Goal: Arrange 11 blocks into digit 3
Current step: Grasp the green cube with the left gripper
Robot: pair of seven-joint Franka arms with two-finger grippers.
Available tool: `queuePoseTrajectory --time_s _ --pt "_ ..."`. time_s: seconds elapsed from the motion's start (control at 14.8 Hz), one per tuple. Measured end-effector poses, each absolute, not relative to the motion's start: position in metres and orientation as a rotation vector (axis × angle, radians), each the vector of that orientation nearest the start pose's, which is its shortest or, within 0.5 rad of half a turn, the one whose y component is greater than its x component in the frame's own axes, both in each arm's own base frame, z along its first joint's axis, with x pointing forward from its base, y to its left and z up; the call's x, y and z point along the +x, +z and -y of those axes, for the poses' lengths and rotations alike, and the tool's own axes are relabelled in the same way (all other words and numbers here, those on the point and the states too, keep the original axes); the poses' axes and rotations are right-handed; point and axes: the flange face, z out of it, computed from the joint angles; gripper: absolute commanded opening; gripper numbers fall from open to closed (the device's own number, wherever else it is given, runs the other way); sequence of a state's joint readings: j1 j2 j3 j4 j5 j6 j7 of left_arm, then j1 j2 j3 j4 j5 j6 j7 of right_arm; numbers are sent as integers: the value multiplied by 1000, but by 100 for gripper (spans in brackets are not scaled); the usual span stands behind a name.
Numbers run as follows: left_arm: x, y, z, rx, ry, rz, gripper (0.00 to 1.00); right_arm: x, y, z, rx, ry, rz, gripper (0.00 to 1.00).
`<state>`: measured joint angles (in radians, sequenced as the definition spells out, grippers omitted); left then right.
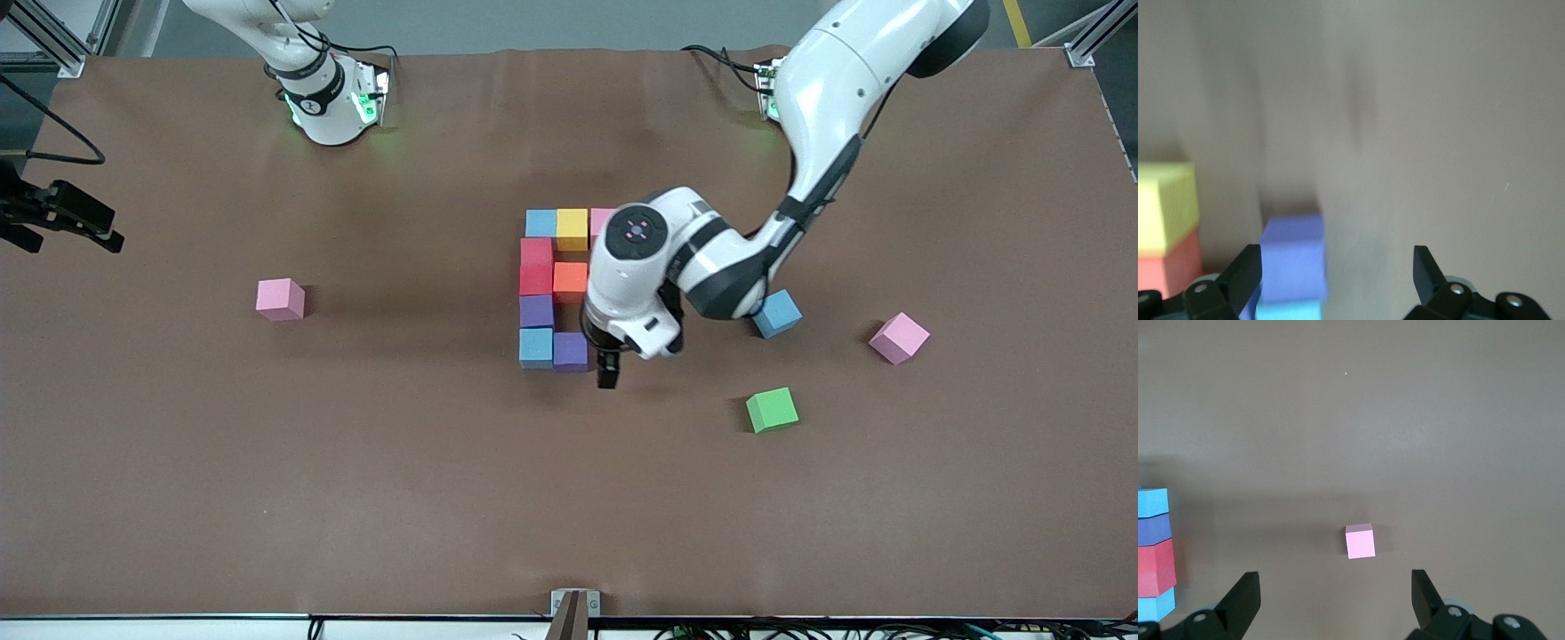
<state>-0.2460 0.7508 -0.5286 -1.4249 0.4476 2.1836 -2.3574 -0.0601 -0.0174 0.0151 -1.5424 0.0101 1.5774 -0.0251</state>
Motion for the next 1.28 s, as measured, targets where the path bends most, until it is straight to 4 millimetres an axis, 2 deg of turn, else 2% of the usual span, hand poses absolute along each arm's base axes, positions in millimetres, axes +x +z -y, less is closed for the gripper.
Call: queuePoseTrajectory --time_s 0.2,0.4,0.61,0.74,1.01,1.14,1.28 --pt "622 294 379 -2466 -70 2076 99 547 654 23 -3132 -107 -29 100" --pt "639 280 326 -2536 -63 1907 100 548 656 19 -3132 -124 -17 100" --pt "660 277 263 -2656 -60 1684 100 549 656 12 -3131 -128 0 100" --pt "670 274 228 -2746 -49 1500 99 550 657 8 -3130 -148 13 100" --pt "678 267 188 -2904 -12 1098 99 553 660 3 -3128 -184 28 100" --pt "680 263 174 -2965 16 933 99 553 660 3 -3128 -185 26 100" --pt "680 255 166 -3003 59 840 99 553 660 4 -3128 -186 24 100"
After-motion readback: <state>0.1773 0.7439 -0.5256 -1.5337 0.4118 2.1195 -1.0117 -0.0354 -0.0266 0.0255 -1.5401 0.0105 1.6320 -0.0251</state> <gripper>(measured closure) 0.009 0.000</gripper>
